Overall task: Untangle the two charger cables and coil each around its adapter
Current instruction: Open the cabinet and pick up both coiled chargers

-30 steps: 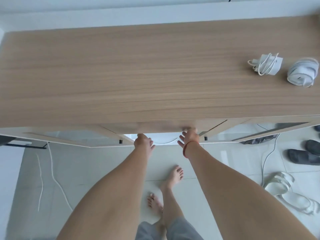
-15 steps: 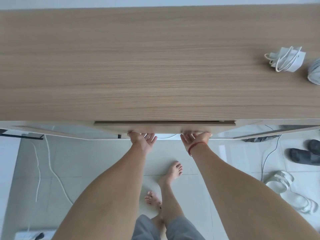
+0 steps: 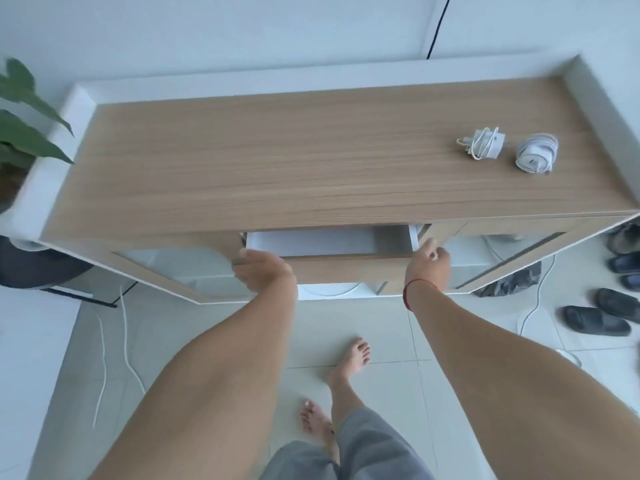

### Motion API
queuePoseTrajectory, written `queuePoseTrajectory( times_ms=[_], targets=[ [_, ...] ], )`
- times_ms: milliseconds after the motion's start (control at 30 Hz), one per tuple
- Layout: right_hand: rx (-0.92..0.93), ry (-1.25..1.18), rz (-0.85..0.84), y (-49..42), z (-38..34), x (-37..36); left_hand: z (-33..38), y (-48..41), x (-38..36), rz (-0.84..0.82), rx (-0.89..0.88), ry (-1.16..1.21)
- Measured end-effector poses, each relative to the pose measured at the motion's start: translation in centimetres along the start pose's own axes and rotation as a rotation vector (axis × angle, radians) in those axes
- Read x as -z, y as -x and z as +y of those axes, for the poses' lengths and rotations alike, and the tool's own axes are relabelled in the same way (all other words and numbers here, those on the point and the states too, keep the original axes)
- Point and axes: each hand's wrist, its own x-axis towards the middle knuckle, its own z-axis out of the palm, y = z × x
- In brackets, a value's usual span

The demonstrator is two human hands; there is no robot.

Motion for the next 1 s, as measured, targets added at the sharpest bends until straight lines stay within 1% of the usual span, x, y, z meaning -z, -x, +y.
queuePoseTrajectory(
  times_ms=[33, 67, 100, 167, 200, 233, 267, 300, 400, 500, 567, 667, 800, 867, 1000],
  targets=[
    [0.16, 0.141, -0.04, 0.6, -0.4, 0.4, -0.1, 0.5, 0.6, -0.026, -0.149, -0.156],
    [0.305, 0.287, -0.116, 1.1, -0.6, 0.6, -0.2, 1.5, 1.2, -0.106, -0.319, -0.269],
    [0.434, 0.437, -0.223, 1.6, -0.9, 0.6, -0.8, 1.5, 1.2, -0.223, -0.474, -0.408],
    [0.598, 0.776, -0.477, 2.5, -0.7, 0.3, -1.7, 2.4, 1.5, -0.476, -0.652, -0.771],
    [0.644, 0.943, -0.583, 2.9, -0.5, 0.0, -1.9, 2.6, 1.7, -0.598, -0.684, -0.939],
    [0.672, 1.083, -0.655, 3.3, -0.3, -0.1, -2.1, 2.1, 1.6, -0.676, -0.728, -1.091],
    [0.686, 1.178, -0.691, 3.6, -0.2, -0.2, -2.1, 2.1, 1.9, -0.718, -0.747, -1.164],
    [0.692, 1.242, -0.702, 3.7, -0.2, -0.1, -2.1, 1.9, 2.1, -0.737, -0.761, -1.22],
    [0.648, 1.367, -0.726, 3.8, -0.4, 0.7, -1.3, 1.9, 3.7, -0.762, -0.712, -1.225],
    [0.626, 1.376, -0.713, 4.7, -1.4, 1.6, -0.4, 3.1, 4.6, -0.769, -0.673, -1.173],
    [0.648, 1.296, -0.67, 4.8, -2.7, 1.8, 0.9, 4.5, 4.5, -0.765, -0.725, -1.106],
    [0.677, 1.153, -0.564, 4.2, -5.6, 2.1, 3.4, 6.7, 3.3, -0.761, -0.792, -1.059],
    [0.704, 1.087, -0.462, 3.1, -10.0, 3.4, 6.8, 9.5, 0.7, -0.762, -0.861, -0.987],
    [0.699, 1.05, -0.411, 2.1, -11.7, 4.4, 8.5, 10.8, -0.9, -0.786, -0.908, -0.986],
    [0.687, 1.01, -0.267, -1.8, -15.2, 6.4, 11.7, 14.0, -5.0, -0.893, -0.97, -0.954]
  ],
)
